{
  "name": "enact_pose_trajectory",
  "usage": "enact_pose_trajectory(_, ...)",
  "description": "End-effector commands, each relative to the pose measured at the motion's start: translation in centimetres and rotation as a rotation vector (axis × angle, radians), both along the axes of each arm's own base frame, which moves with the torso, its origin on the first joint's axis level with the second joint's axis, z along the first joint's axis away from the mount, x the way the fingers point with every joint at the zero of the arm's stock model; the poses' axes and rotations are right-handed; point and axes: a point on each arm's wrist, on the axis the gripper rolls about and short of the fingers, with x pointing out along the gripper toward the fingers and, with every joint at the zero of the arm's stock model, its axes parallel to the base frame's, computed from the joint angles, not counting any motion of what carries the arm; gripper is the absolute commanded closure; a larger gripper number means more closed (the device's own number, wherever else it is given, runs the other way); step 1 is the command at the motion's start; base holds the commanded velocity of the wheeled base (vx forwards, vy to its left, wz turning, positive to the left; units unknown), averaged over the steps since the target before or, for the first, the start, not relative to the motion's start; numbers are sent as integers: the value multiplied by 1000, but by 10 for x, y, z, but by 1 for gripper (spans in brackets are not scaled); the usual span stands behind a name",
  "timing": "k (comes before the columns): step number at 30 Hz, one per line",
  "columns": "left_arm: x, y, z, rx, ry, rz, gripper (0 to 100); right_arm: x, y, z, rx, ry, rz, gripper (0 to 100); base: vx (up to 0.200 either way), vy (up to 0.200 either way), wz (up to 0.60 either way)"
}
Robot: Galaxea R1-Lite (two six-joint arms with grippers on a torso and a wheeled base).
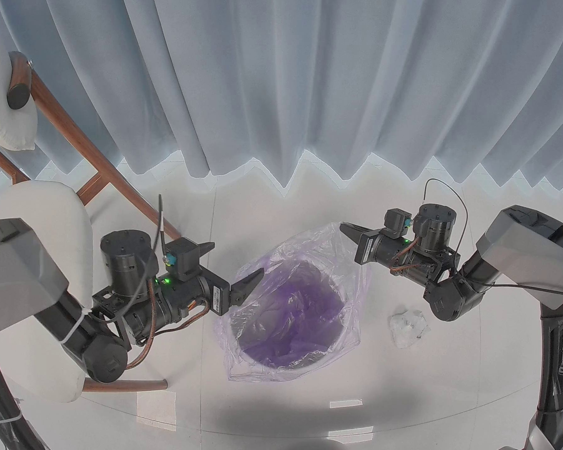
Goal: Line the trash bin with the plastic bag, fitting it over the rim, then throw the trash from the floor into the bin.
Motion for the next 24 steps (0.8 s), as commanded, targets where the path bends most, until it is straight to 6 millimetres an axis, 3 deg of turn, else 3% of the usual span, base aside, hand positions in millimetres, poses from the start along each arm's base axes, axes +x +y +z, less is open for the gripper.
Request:
enact_pose_trajectory(1, 20, -6, -43, 89, 55, -28, 0, 0, 8, -1, 4, 3, -12, 100, 0, 0, 0)
enact_pose_trajectory(6, 35, -14, -67, 151, 54, -48, 0, -3, 15, -1, 1, 1, -21, 100, 0, 0, 0)
enact_pose_trajectory(15, 36, -26, -78, 179, 50, -122, 0, -3, 17, 1, 4, -8, -30, 100, 0, 0, 0)
enact_pose_trajectory(23, 52, -30, -89, 176, 41, -104, 0, -6, 20, 1, 3, -7, -19, 100, 0, 0, 0)
enact_pose_trajectory(24, 53, -31, -89, 175, 38, -103, 100, -6, 21, 2, 4, -10, -19, 100, 0, 0, 0)
